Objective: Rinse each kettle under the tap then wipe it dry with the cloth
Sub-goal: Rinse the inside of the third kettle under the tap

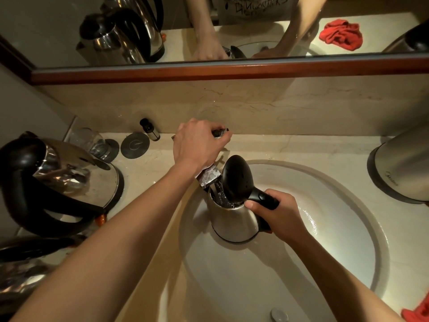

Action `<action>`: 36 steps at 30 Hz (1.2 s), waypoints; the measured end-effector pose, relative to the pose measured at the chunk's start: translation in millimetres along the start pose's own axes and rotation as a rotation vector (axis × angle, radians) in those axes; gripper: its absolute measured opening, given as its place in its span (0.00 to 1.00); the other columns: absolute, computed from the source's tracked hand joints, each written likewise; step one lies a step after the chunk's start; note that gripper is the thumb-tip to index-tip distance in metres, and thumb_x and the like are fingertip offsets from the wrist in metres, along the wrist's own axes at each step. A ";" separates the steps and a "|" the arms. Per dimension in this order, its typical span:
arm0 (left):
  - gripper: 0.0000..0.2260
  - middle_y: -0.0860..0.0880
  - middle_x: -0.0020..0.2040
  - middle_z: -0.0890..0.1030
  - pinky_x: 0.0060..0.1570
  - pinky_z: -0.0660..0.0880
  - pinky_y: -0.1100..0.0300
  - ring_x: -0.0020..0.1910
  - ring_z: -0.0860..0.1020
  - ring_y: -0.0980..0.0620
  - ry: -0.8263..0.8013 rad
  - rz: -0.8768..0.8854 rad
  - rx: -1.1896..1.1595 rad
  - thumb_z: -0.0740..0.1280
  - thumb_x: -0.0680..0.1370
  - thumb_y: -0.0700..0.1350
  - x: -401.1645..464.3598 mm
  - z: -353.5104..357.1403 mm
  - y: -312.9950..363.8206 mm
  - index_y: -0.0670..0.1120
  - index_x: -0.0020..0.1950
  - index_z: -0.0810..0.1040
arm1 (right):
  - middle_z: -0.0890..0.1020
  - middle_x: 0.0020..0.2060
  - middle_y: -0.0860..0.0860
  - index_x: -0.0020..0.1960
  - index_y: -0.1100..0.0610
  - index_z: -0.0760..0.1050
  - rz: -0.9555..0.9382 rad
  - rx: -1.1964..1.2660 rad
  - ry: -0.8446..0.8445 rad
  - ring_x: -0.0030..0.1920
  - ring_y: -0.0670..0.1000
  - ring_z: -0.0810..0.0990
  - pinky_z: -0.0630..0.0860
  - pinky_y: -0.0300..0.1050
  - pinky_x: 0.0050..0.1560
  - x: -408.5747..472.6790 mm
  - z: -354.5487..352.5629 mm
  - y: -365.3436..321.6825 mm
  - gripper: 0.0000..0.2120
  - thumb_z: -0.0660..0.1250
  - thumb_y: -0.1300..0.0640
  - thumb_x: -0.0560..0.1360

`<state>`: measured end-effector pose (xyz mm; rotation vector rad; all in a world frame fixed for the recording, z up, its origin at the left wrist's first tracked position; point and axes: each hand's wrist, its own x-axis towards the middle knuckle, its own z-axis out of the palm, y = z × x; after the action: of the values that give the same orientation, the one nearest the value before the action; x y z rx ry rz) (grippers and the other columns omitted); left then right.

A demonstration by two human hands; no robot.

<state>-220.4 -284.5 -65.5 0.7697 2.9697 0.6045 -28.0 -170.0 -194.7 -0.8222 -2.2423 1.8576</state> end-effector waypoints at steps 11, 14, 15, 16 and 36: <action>0.16 0.49 0.50 0.85 0.58 0.68 0.53 0.56 0.76 0.47 0.003 0.012 0.006 0.63 0.79 0.62 1.9 3.2 -3.0 0.57 0.59 0.83 | 0.73 0.25 0.54 0.31 0.55 0.73 0.013 -0.022 0.005 0.28 0.53 0.74 0.75 0.52 0.32 -1.2 0.2 -1.7 0.20 0.81 0.47 0.68; 0.16 0.49 0.50 0.85 0.58 0.68 0.53 0.55 0.76 0.46 0.005 0.015 0.000 0.63 0.79 0.61 1.5 1.8 -2.3 0.56 0.59 0.83 | 0.75 0.28 0.59 0.33 0.56 0.74 0.015 -0.017 -0.006 0.30 0.61 0.76 0.78 0.54 0.33 -1.2 0.5 -4.2 0.23 0.77 0.37 0.63; 0.16 0.49 0.50 0.85 0.58 0.68 0.53 0.55 0.76 0.46 0.007 0.018 0.000 0.63 0.79 0.61 1.1 1.2 -1.9 0.56 0.59 0.83 | 0.75 0.28 0.60 0.33 0.56 0.74 0.019 -0.014 -0.002 0.30 0.60 0.76 0.77 0.54 0.33 -1.3 0.5 -4.8 0.24 0.77 0.36 0.62; 0.16 0.49 0.50 0.85 0.57 0.68 0.53 0.55 0.76 0.46 0.009 0.020 0.000 0.63 0.79 0.61 0.8 0.8 -1.5 0.56 0.59 0.83 | 0.75 0.29 0.60 0.33 0.57 0.74 0.019 -0.012 -0.001 0.30 0.61 0.76 0.77 0.54 0.33 -1.4 0.7 -5.0 0.25 0.77 0.36 0.62; 0.16 0.50 0.49 0.85 0.56 0.69 0.53 0.54 0.76 0.48 0.015 0.016 0.004 0.63 0.78 0.61 2.9 4.7 -2.5 0.56 0.58 0.84 | 0.73 0.25 0.51 0.32 0.60 0.73 0.023 0.010 -0.010 0.28 0.50 0.72 0.71 0.45 0.32 2.1 -0.8 -1.2 0.20 0.81 0.54 0.71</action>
<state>-223.6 -283.5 -70.6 0.7941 2.9822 0.6076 -29.8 -168.5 -193.8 -0.8423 -2.2369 1.8850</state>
